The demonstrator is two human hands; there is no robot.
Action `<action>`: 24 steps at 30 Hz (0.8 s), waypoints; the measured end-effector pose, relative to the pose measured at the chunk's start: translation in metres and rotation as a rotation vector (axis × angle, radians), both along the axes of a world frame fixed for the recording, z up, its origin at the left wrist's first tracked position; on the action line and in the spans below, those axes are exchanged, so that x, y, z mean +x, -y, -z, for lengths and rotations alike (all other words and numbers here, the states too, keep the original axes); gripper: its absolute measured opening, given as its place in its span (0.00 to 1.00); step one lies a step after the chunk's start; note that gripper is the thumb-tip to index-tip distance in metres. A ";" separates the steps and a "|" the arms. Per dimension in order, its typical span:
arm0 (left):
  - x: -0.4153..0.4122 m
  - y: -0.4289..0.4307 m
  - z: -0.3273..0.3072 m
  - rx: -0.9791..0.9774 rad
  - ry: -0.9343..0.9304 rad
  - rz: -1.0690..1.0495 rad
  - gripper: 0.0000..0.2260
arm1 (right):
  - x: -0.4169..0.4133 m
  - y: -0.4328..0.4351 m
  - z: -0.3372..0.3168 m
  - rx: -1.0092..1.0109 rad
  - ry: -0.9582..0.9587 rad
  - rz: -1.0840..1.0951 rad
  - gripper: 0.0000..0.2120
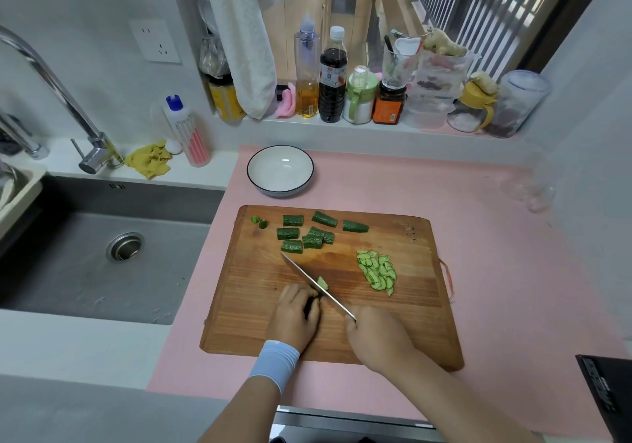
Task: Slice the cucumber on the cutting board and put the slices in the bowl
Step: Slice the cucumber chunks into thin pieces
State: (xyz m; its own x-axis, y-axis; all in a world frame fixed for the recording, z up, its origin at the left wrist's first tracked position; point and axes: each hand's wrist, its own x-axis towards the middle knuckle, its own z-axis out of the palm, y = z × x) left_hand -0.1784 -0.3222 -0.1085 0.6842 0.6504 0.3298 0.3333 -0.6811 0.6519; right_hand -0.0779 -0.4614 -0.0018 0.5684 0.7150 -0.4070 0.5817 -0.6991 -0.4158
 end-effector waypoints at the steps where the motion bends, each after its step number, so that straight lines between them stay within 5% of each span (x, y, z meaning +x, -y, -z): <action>1: -0.001 0.001 0.001 0.009 -0.009 0.008 0.05 | 0.000 -0.002 0.000 -0.008 -0.005 0.009 0.14; 24: -0.001 0.001 0.001 0.009 0.012 -0.012 0.09 | 0.000 0.029 -0.003 0.051 0.053 -0.044 0.15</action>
